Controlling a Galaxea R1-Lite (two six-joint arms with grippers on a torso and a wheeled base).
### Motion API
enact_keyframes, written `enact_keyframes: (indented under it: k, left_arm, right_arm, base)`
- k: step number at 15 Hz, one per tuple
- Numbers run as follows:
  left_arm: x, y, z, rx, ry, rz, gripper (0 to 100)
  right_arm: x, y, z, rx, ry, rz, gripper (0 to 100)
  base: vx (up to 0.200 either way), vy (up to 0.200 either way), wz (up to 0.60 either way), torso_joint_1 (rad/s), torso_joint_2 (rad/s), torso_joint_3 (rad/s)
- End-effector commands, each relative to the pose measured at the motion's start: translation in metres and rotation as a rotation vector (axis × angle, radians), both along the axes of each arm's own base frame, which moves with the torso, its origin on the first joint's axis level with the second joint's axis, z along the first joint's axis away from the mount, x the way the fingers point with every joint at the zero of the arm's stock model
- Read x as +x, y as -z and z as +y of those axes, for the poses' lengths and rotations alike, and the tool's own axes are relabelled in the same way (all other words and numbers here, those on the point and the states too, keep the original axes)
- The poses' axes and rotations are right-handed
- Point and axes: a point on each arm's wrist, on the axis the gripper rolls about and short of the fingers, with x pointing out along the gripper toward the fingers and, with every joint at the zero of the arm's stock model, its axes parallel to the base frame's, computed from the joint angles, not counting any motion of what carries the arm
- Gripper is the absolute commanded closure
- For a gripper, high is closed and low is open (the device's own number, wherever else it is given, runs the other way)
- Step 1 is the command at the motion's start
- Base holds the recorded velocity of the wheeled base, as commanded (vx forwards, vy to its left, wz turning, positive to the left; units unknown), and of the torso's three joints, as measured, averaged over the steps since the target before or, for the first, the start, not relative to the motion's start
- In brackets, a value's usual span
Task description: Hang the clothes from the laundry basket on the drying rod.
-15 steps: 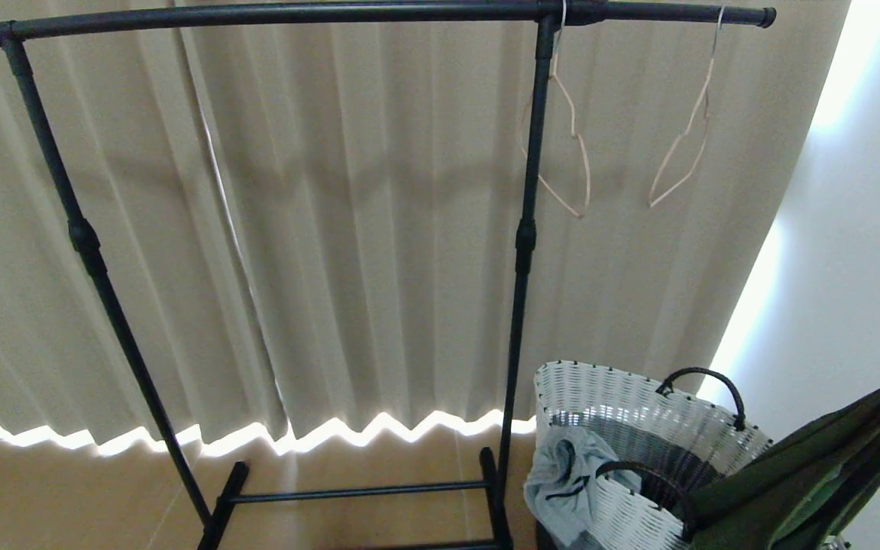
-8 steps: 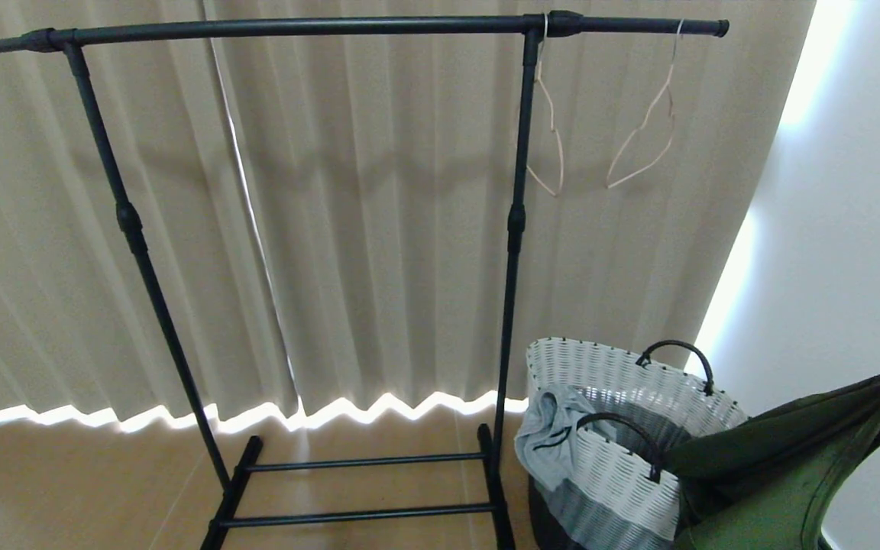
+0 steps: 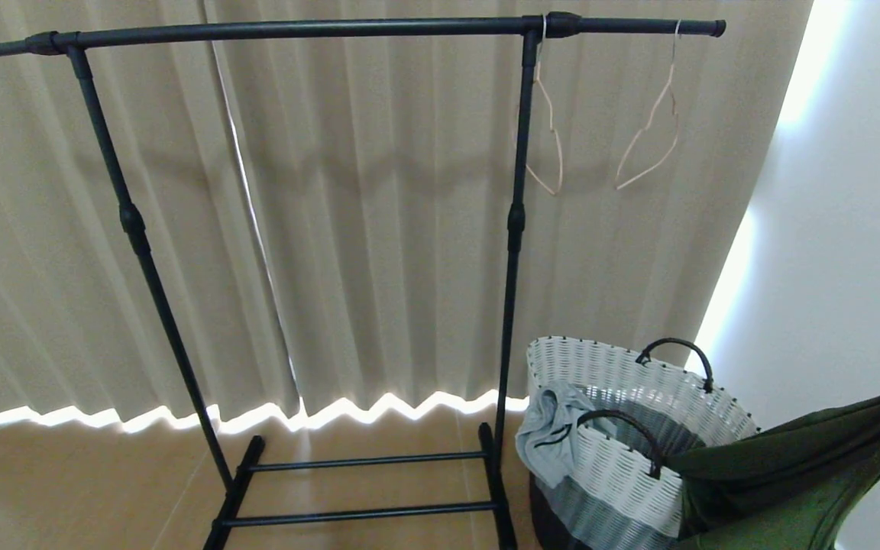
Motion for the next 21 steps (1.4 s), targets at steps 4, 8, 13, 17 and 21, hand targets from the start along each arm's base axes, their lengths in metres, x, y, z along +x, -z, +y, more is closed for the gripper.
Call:
enact_keyframes:
  k: [4,8,13,17,21]
  left_arm:
    - [0.000,0.000,0.000,0.001,0.001,0.000,0]
    - [0.000,0.000,0.000,0.002,0.001,0.000,0]
    - [0.000,0.000,0.000,0.049,0.027,0.004,0]
    - [0.000,0.000,-0.001,0.064,0.034,0.003,0]
    - [-0.005,-0.019,-0.005,0.073,0.253,-0.076,0]
  right_arm:
    - [0.000,0.002,0.000,0.000,-0.001,0.008,100]
    - [0.000,0.002,0.000,0.000,-0.001,0.010,100]
    - [0.001,0.007,0.002,0.002,-0.030,0.028,100]
    - [0.002,0.000,0.009,0.002,-0.102,-0.002,100]
    - [0.008,-0.032,0.022,0.010,-0.223,-0.091,100]
  base:
    - [0.000,0.200,0.00,0.002,0.00,0.002]
    - [0.000,0.150,0.00,0.002,0.00,0.002]
    - [0.000,0.000,0.00,0.000,0.00,0.000]
    - [0.000,0.000,0.00,0.000,0.00,0.000]
    - [0.000,0.000,0.00,0.000,0.00,0.000]
